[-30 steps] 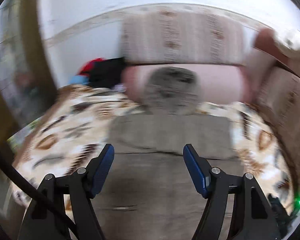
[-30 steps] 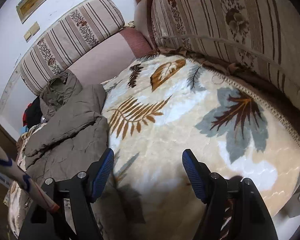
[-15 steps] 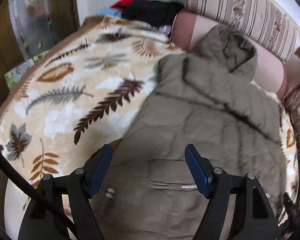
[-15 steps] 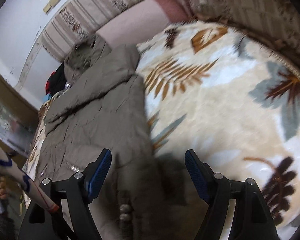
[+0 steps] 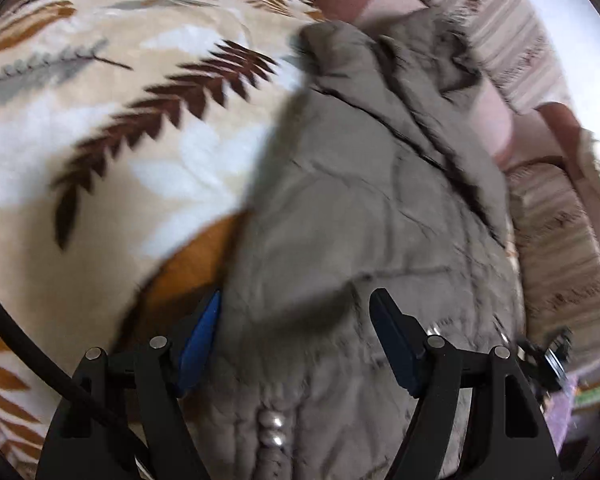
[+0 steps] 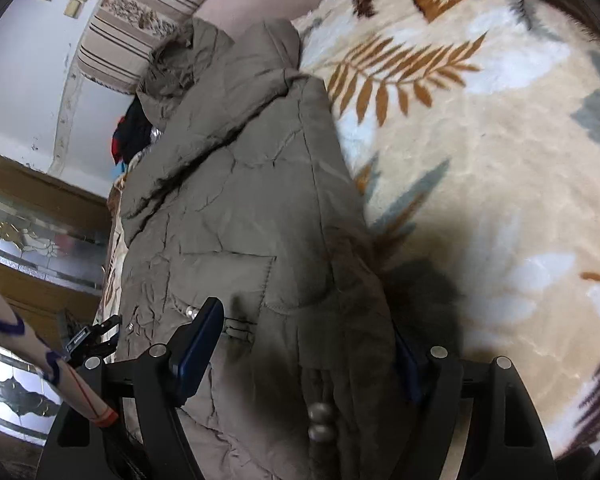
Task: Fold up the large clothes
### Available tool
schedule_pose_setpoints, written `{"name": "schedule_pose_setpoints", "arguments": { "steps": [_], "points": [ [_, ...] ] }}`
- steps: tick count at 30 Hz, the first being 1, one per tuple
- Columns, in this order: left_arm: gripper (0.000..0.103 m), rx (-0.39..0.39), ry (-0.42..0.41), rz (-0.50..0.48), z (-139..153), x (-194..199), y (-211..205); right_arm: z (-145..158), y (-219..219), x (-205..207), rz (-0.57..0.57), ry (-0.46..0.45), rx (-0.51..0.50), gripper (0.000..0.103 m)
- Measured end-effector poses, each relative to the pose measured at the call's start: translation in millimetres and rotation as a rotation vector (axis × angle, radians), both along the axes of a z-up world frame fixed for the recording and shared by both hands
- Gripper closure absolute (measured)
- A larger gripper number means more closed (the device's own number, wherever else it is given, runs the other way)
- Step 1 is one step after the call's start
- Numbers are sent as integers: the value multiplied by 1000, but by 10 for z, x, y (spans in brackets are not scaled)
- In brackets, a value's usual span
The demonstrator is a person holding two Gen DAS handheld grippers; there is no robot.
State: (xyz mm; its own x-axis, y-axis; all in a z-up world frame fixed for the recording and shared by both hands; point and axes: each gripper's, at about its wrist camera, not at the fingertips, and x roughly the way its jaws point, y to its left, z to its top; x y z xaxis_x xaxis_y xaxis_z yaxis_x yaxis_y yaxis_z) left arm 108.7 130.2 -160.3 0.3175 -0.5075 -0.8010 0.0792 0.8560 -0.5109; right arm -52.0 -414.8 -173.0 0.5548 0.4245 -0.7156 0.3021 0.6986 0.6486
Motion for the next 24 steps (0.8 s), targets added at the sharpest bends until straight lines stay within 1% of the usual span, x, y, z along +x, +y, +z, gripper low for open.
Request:
{"name": "schedule_pose_setpoints", "arguments": {
  "steps": [2,3,5,6,8,9,10,11,12,14,15,16,18,19,21,23,24],
  "points": [
    [30,-20,-6,-17,-4,-118,-16,10,-16,-33,-2,1,24,22],
    [30,-33,-7,-20,5,-162,-21,10,-8,-57,1,3,36,25],
    [30,-83,5,-32,17,-309,-35,-1,3,-144,8,8,48,32],
    [30,-91,6,-37,30,-359,-42,-13,21,-198,12,13,55,36],
    [30,-88,-8,-58,70,-517,-125,-15,80,-289,18,26,33,50],
    [35,-55,-19,-75,97,-597,-212,4,117,-327,23,31,13,67],
    [47,-23,-24,-85,105,-616,-246,35,142,-350,27,25,4,75],
    [52,20,-29,-107,135,-710,-350,83,159,-373,32,18,-9,77],
    [57,34,-33,-123,161,-761,-410,144,178,-398,38,13,-34,78],
    [58,81,-47,-137,236,-895,-465,222,215,-426,50,25,-106,79],
    [58,115,-54,-131,276,-942,-463,254,226,-426,51,38,-147,77],
    [58,139,-63,-117,326,-975,-436,315,236,-445,38,49,-199,68],
    [58,179,-104,-72,530,-1054,-299,497,252,-504,12,27,-246,61],
    [58,184,-121,-55,624,-1080,-252,600,254,-537,7,6,-248,51],
    [57,183,-191,-8,943,-1197,-84,892,289,-585,0,-71,-264,34],
    [57,190,-269,21,1262,-1211,-39,1171,360,-559,21,-147,-286,32],
    [55,196,-299,30,1388,-1231,-18,1342,409,-535,46,-195,-289,32]
  ]
}}
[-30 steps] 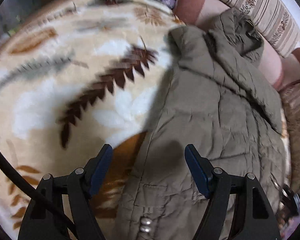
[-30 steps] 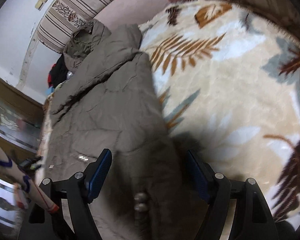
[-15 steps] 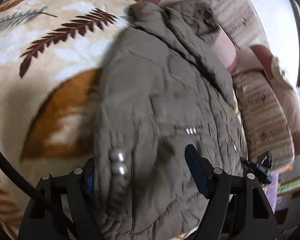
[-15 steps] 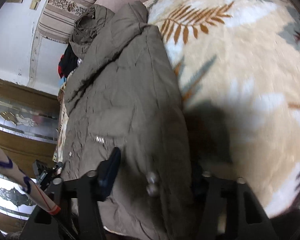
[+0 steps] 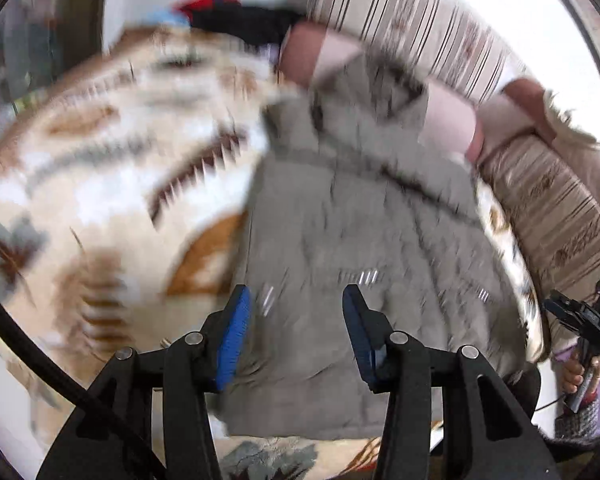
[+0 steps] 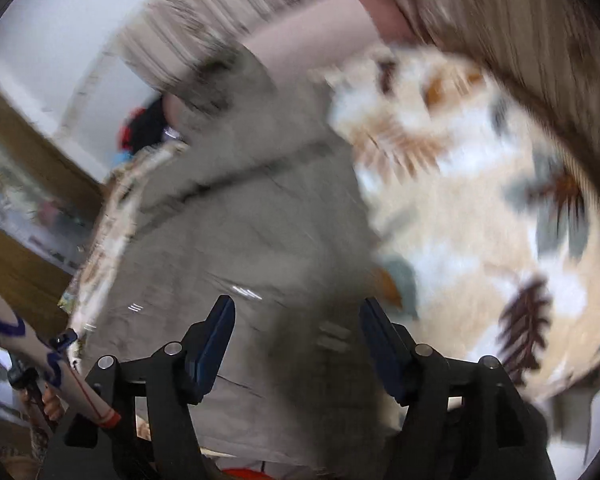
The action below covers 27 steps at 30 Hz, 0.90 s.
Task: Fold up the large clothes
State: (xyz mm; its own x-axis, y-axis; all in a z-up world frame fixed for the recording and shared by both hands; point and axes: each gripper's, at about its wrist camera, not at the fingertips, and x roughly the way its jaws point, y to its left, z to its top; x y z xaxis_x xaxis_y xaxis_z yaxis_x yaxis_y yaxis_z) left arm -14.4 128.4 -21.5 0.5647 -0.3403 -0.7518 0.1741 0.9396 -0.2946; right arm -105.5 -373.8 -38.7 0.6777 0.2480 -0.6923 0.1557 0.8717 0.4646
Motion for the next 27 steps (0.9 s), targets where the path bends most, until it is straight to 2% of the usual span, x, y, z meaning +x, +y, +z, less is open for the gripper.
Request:
{"name": "schedule_pose_setpoints", "arguments": {
  "steps": [2,4,5,8,12,14,17,21,22,25,27],
  "points": [
    [48,15,-85,24,373,18,7,332,133,130,57,-76,-13,29],
    [32,13,-128,35,580,93,-32,582,318,312,117,-130,-31,20],
    [32,16,-145,56,678,194,-70,695,403,430,136,-145,-43,20],
    [32,14,-156,73,735,422,-223,929,598,844,140,-163,-45,20],
    [32,-1,-119,51,503,901,-620,1036,777,1581,105,-111,11,20],
    [32,-13,-92,42,306,1166,-768,1012,854,2037,68,-61,51,20],
    [32,-27,-62,24,-30,1495,-929,989,978,2679,25,12,46,20],
    [32,20,-56,4,-448,1755,-985,909,1067,3543,-82,66,22,19],
    [32,22,-62,0,-535,1790,-954,888,1069,3745,-109,68,29,17],
    [32,0,-75,-10,-741,1817,-813,846,1120,4440,-166,64,14,12],
    [32,-32,-43,-30,-846,1862,-742,802,1141,4889,-208,57,2,12]
  ]
}}
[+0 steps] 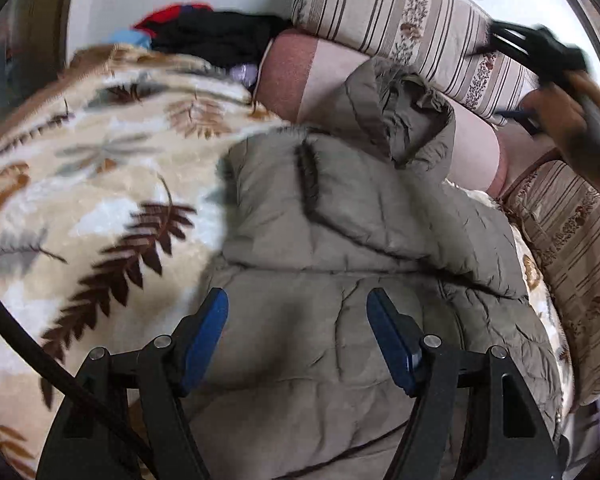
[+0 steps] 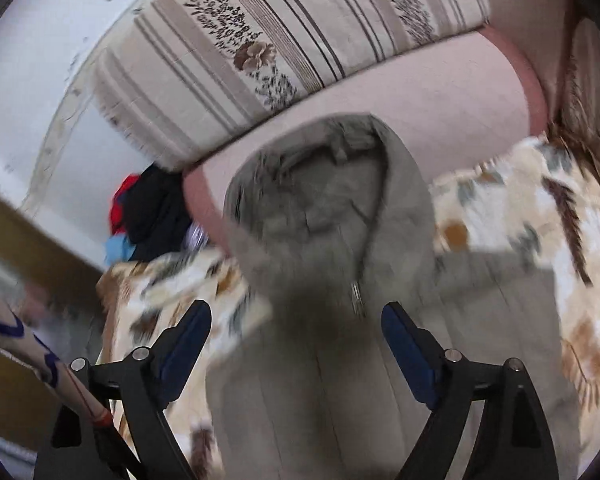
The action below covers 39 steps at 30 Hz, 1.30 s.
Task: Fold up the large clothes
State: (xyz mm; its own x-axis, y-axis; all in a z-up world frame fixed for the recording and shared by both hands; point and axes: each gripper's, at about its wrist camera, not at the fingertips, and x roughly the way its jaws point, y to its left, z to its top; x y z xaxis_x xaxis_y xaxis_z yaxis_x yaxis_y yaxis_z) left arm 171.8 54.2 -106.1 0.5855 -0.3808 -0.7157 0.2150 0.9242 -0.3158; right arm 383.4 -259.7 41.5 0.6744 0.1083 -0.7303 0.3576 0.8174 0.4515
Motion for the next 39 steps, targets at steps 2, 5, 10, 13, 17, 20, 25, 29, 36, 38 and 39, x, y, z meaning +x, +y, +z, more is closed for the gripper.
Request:
{"name": "schedule_pose_setpoints", "arguments": {
  "steps": [2,5,10,13,17,20,25,29,36,38,39],
  "points": [
    [32,-38,30,-32,-85,84,54,-66,-1,368,-37,-3,21,12],
    [32,-75,67,-44,-189,166,101,-164,-2,855,-94,-13,54,10],
    [32,-130,124,-59,-326,219,106,-402,-10,1479,-166,-15,91,8],
    [32,-123,111,-74,-336,232,57,-648,-65,1747,-188,51,86,8],
    [32,-102,122,-79,-381,264,21,-774,-71,1765,-100,93,53,84],
    [32,-112,122,-76,-361,247,41,-583,2,1470,-43,55,-17,89],
    [32,-136,140,-70,-327,230,83,-178,213,612,64,17,-75,92],
    [32,-134,131,-57,-269,192,128,112,519,-377,164,-18,-142,93],
    [32,-178,111,12,-156,139,393,-311,882,-1869,258,51,-126,94],
    [32,-174,109,31,-161,144,432,-698,903,-2020,254,121,-97,95],
    [32,-173,114,40,-176,152,447,-941,891,-2017,245,170,-71,97]
  ]
}}
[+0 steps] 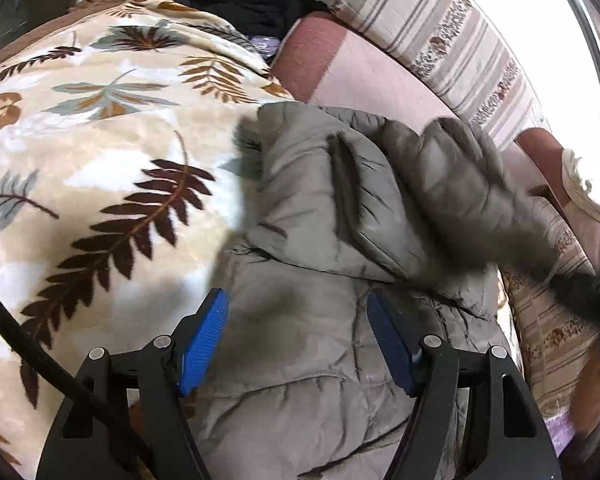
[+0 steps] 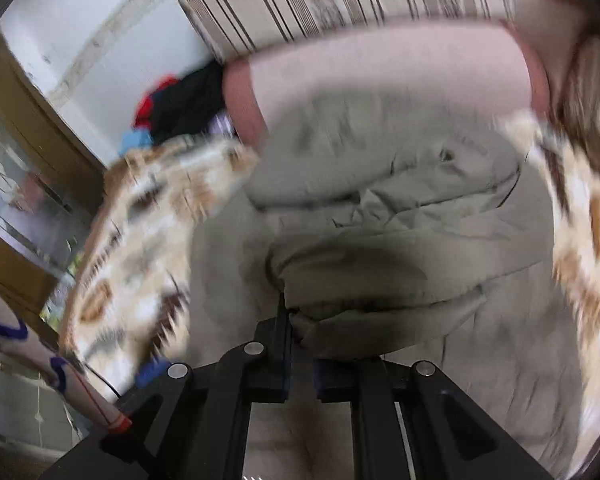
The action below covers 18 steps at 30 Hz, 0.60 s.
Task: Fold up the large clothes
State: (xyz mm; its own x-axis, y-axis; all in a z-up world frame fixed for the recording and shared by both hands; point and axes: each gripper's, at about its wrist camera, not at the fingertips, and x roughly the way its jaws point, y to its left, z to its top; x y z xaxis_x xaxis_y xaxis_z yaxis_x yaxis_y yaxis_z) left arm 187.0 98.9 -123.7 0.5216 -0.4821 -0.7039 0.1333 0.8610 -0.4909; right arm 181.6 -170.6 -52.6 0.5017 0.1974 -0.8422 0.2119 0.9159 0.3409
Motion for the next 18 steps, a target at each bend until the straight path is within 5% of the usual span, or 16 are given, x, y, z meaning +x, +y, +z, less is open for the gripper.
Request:
{"name": "schedule_pose_setpoints", "arguments": {
  "steps": [4,7,11,15,18],
  "points": [
    [32,-15,35,5,-89,44,40,-688,-101,271,-58,114,-9,102],
    [32,-9,42,19,-112,64,55,-887,-175,406,-87,139,-28,102],
    [32,-16,47,31,-112,71,97,-696,-213,203,-59,131,-1,96],
    [32,-14,44,15,-100,64,59,-213,-246,31,-28,12,-34,65],
    [32,6,38,9,-98,57,19,155,-232,204,-50,-117,-143,56]
  ]
}}
